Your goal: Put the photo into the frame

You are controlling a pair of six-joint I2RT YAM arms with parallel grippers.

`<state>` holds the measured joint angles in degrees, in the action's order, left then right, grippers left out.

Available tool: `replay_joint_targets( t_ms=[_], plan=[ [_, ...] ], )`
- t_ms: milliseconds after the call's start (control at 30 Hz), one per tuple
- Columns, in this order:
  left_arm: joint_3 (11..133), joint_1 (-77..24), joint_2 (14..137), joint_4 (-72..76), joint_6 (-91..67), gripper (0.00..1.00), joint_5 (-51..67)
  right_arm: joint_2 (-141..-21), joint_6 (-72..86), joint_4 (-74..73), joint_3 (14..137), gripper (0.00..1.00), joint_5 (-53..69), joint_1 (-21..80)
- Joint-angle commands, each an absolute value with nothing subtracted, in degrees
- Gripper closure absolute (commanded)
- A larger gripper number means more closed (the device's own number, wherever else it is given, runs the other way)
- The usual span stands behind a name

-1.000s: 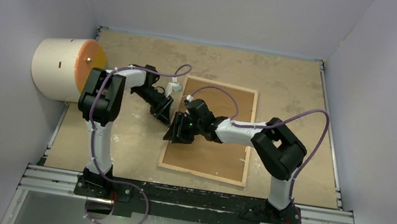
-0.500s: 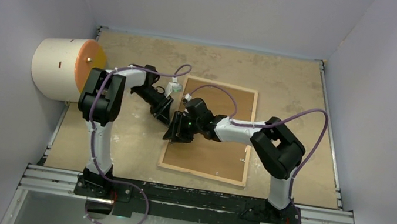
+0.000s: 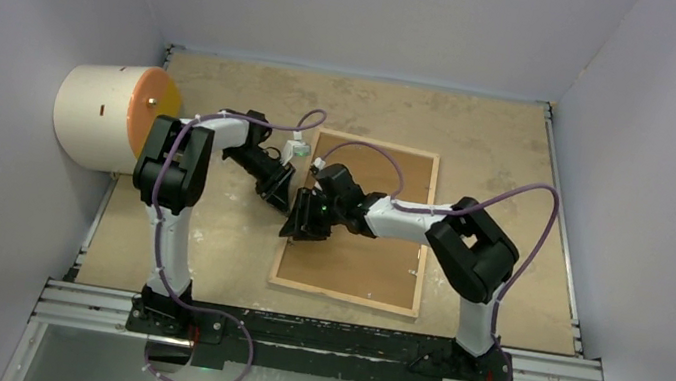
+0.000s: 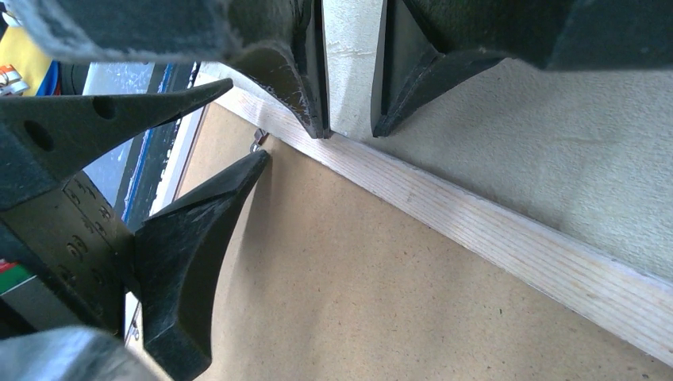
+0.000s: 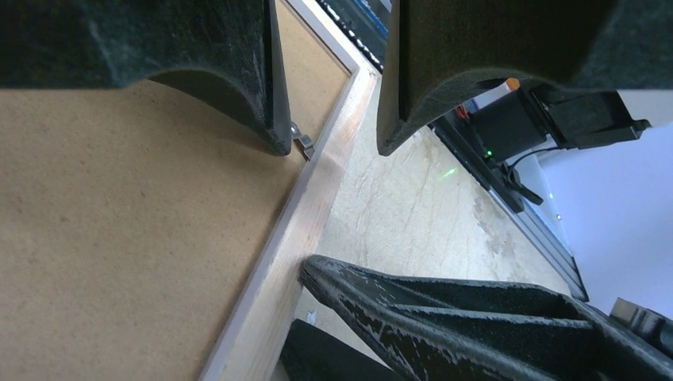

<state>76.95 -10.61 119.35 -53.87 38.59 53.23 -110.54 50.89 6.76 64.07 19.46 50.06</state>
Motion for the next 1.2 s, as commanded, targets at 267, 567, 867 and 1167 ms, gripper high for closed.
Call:
replay_joint_targets(
  t_ms=[267,567,867,1167],
  plan=[
    [76.3,-11.3,117.2,-53.9,40.3,0.73,53.2,-113.2,49.6,8.4,64.9,0.59,23.2,50.0],
    [76.7,-11.4,117.1,-54.1,40.2,0.73,53.3,-112.7,50.7,9.0,64.3,0.62,23.8,49.9],
    [76.8,-11.3,116.9,-54.1,40.2,0.73,53.2,-112.5,51.3,9.5,63.7,0.65,24.3,50.0],
    [77.0,-11.4,116.7,-54.2,40.2,0.73,53.3,-113.0,51.3,8.1,64.6,0.65,25.9,50.0]
  ],
)
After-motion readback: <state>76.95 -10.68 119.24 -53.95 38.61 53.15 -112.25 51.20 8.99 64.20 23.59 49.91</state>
